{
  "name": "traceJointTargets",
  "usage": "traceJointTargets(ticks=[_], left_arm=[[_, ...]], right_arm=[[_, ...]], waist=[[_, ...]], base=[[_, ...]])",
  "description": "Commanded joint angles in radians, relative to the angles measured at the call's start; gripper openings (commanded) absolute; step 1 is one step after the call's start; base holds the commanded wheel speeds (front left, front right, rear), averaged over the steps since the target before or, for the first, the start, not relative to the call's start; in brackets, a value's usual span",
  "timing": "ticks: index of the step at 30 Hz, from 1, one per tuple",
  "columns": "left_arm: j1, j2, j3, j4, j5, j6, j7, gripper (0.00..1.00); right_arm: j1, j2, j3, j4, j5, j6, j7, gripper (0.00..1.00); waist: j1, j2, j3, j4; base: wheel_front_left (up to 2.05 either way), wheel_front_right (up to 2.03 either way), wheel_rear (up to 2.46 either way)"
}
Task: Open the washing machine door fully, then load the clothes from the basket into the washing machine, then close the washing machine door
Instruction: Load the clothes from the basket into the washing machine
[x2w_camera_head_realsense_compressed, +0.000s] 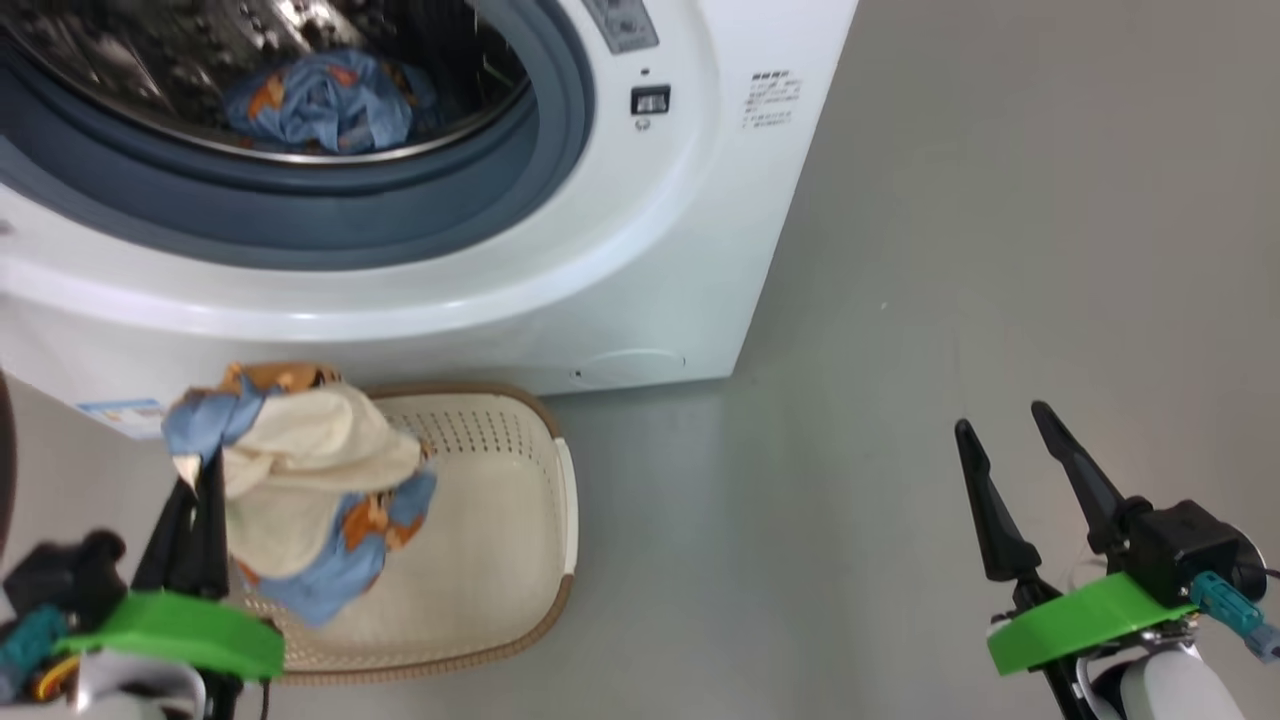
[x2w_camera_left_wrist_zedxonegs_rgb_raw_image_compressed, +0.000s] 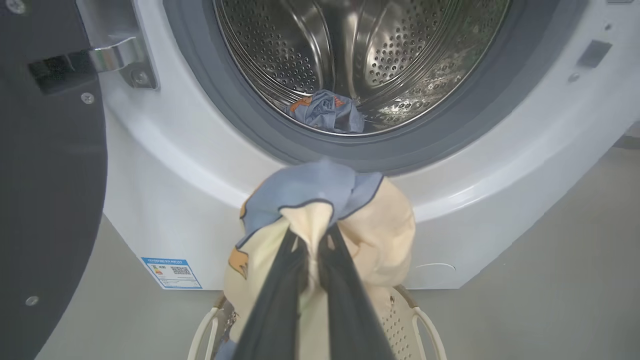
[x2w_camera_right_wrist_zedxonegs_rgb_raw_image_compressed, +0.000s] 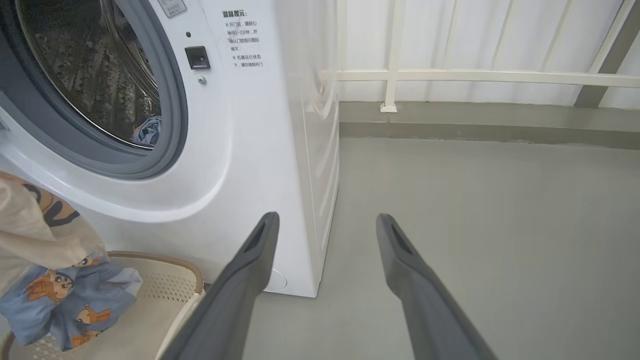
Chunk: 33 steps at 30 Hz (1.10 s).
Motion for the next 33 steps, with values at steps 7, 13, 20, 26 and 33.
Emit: traceJointTargets(ticks=[7,13,20,26,33], left_arm=[[0.136,-0.001,0.084,-0.156,0.042,-0.002,-0.007,0.0],[0.238,-0.032,0.128,-0.253,0.06,-0.002,-0.007,0.0],[0.277,-0.066,0.156,-0.306,0.064,-0.002,-0.007,0.0],[0.236,-0.063,0.147,-0.303,0.052,-0.002,-0.007,0.0],[0.155,-0.05,0.144,-0.309,0.026,-0.002,-0.007,0.0]], right_arm=[[0.062,-0.023,0.001,-0.02,0.012,0.003,-0.005,1.0],[0.092,-0.02,-0.012,-0.025,0.014,0.003,-0.005,1.0],[0.097,-0.017,-0.024,-0.033,0.013,0.003,-0.005,1.0],[0.092,-0.011,-0.03,-0.042,0.01,0.003,-0.005,1.0],[0.074,0.008,-0.031,-0.048,0.006,0.003,-0.005,1.0]], waist=[[0.0,0.0,-0.08,-0.001],[0.0,0.0,-0.1,-0.009],[0.0,0.0,-0.094,-0.012],[0.0,0.0,-0.075,-0.015],[0.0,0.0,-0.033,-0.029]], base=[[0.0,0.0,0.0],[0.0,0.0,0.0],[0.0,0.0,0.0],[0.0,0.0,0.0],[0.0,0.0,0.0]])
